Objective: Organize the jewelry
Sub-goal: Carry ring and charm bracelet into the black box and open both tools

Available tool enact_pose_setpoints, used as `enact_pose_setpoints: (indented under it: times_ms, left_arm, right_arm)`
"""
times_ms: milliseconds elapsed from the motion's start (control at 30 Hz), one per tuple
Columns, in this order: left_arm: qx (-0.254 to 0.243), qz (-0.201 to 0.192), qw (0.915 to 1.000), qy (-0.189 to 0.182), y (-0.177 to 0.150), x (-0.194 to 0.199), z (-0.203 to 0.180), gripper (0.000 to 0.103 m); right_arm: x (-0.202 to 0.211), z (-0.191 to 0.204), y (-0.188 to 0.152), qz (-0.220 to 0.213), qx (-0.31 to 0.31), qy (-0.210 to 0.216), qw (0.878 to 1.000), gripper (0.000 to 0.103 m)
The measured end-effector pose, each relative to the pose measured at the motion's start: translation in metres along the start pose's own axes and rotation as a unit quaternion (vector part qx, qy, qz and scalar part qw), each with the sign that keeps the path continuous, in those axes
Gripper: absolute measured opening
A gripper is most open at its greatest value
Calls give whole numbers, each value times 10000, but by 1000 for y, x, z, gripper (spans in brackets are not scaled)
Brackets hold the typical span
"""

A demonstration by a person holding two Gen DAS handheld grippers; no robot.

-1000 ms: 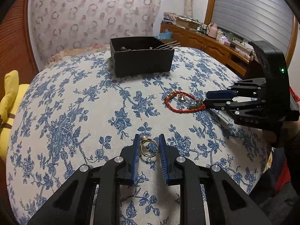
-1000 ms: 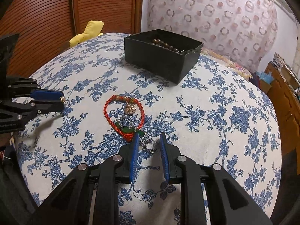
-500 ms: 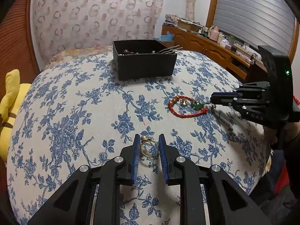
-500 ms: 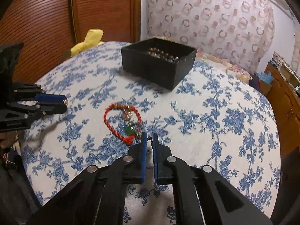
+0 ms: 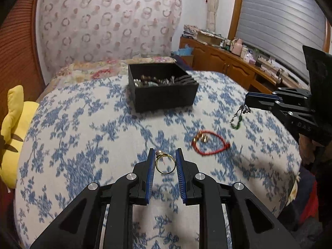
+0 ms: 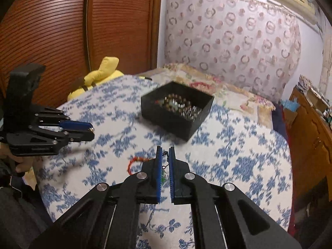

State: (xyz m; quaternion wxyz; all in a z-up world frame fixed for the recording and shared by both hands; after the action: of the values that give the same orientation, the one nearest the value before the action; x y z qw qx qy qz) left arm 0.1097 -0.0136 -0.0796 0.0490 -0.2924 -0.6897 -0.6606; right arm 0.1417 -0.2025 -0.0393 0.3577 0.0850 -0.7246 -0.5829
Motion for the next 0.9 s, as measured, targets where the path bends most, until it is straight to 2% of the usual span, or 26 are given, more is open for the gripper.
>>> enact_pose_setpoints:
  times_ms: [533,900]
  left_arm:
    - [-219,-224,9993,179,38,-18,7,19]
    - [-219,-321,9991,177,70,-54,16,19]
  right_arm:
    - [-18,-14,67,-407,243,-164,9987,7]
    - [-74,-32,91,-358,37,-183,9992,7]
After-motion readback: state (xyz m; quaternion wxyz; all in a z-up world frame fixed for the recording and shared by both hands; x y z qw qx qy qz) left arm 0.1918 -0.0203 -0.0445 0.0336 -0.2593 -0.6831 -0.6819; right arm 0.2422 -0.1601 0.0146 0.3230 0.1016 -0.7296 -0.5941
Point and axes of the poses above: each gripper's, at about its wrist camera, not at the fingertips, and x roughly against the way its jaws point, z to its left, y to its top, the point moved 2 cm from there along -x, roughly the way its jaws point, and after that the axes turned 15 degrees about -z, right-handed, at the moved point
